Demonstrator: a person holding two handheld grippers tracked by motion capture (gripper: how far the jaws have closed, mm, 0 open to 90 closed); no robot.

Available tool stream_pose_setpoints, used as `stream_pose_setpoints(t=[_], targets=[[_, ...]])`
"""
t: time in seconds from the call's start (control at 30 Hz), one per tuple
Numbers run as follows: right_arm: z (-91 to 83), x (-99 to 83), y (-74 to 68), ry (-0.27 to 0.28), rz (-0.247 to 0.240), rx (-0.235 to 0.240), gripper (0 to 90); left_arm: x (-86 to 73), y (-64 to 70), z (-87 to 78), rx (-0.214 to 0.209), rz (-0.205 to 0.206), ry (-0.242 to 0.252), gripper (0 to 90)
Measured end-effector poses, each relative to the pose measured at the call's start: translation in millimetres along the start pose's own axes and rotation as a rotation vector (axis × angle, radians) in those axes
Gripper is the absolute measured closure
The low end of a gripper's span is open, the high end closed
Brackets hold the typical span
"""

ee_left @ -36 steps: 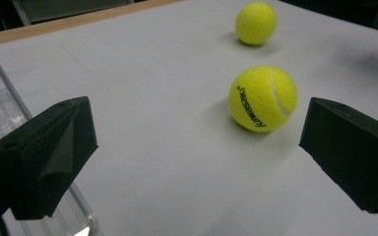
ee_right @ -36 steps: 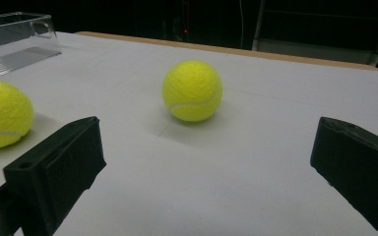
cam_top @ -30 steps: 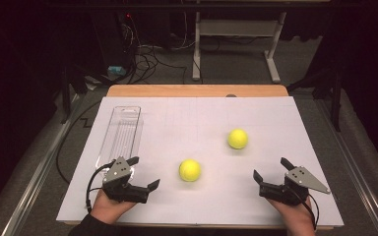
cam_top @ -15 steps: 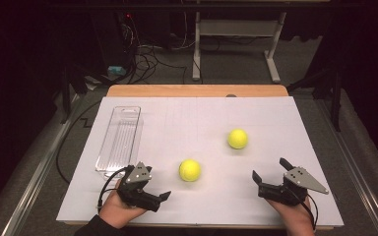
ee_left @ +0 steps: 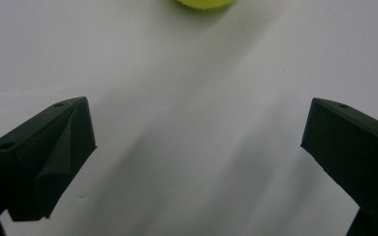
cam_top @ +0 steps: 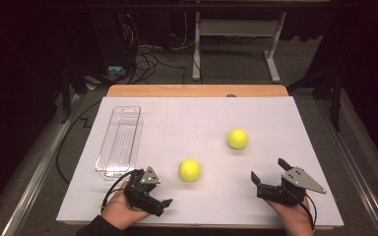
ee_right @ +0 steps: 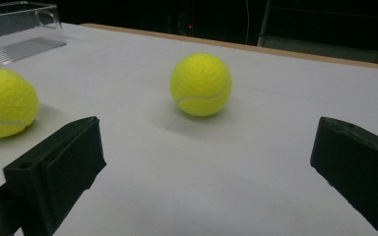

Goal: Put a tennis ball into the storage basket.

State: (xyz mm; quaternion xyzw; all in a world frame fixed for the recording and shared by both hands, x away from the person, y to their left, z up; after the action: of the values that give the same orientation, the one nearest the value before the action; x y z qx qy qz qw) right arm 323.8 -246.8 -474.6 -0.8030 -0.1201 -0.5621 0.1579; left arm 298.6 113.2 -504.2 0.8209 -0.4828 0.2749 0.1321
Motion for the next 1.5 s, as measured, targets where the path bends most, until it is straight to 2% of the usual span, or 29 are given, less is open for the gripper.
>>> stream_pose_setpoints(t=[0.23, 0.33, 0.4, 0.47, 0.53, 0.67, 0.77, 0.9, 1.03, 1.2, 1.33, 1.43, 1.5], targets=[[0.7, -0.3, -0.2, 0.000, -0.005, 0.000, 0.0, 0.2, 3.0, 4.5, -0.023, 0.006, -0.045, 0.5], [0.3, -0.3, -0.9, -0.003, -0.008, -0.001, 0.0, 5.2, 2.3, 4.4, -0.028, -0.010, -0.045, 0.5], [-1.4, 0.0, -1.1, -0.001, -0.029, -0.007, 0.0, 9.1, 2.8, 5.9, -0.025, -0.009, -0.060, 0.5], [-3.3, -1.4, -2.0, -0.005, -0.027, 0.007, 0.0, 14.1, 3.5, 8.4, -0.030, -0.009, -0.072, 0.6], [-4.1, -3.7, -2.3, -0.015, -0.035, 0.013, 0.0, 20.9, 4.2, 10.5, -0.052, -0.024, -0.071, 0.5], [-4.3, -4.6, -1.9, -0.014, -0.029, 0.016, 0.0, 32.6, 2.2, 13.3, -0.081, -0.030, -0.074, 0.5], [-3.9, -5.6, -1.8, -0.017, -0.032, 0.017, 0.0, 46.3, -2.8, 18.6, -0.081, -0.041, -0.068, 0.5], [-4.6, -4.9, -0.3, -0.011, -0.031, 0.015, 0.0, 52.8, -7.7, 25.4, -0.060, -0.037, -0.073, 0.5], [-5.8, -4.3, 1.8, -0.009, -0.021, 0.010, 0.0, 62.1, -13.4, 34.0, -0.087, -0.069, -0.053, 0.5], [-5.3, -4.5, 1.7, -0.009, -0.021, 0.010, 0.0, 68.3, -14.7, 40.0, -0.086, -0.060, -0.055, 0.7], [-4.5, -5.5, 0.5, -0.015, -0.024, 0.011, 0.0, 79.4, -14.1, 45.5, -0.089, -0.043, -0.061, 3.8], [-4.4, -5.5, 0.6, -0.014, -0.023, 0.011, 0.0, 83.2, -15.1, 47.3, -0.081, -0.045, -0.063, 6.9], [-4.5, -5.7, 0.8, -0.014, -0.024, 0.011, 0.0, 85.8, -16.0, 48.7, -0.084, -0.048, -0.069, 15.0]])
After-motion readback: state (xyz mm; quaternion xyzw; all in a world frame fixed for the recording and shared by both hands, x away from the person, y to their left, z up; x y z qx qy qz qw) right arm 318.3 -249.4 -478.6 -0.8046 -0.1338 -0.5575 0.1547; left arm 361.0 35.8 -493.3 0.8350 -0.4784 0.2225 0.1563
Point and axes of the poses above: each handheld gripper's, and its own axes: z roughly forward along the jaws, x roughly out of its top, y roughly to its right, the point moved 6 cm from there along z, roughly forward along the jaws, and after that the axes turned 9 degrees about z, right-handed, at the moved point
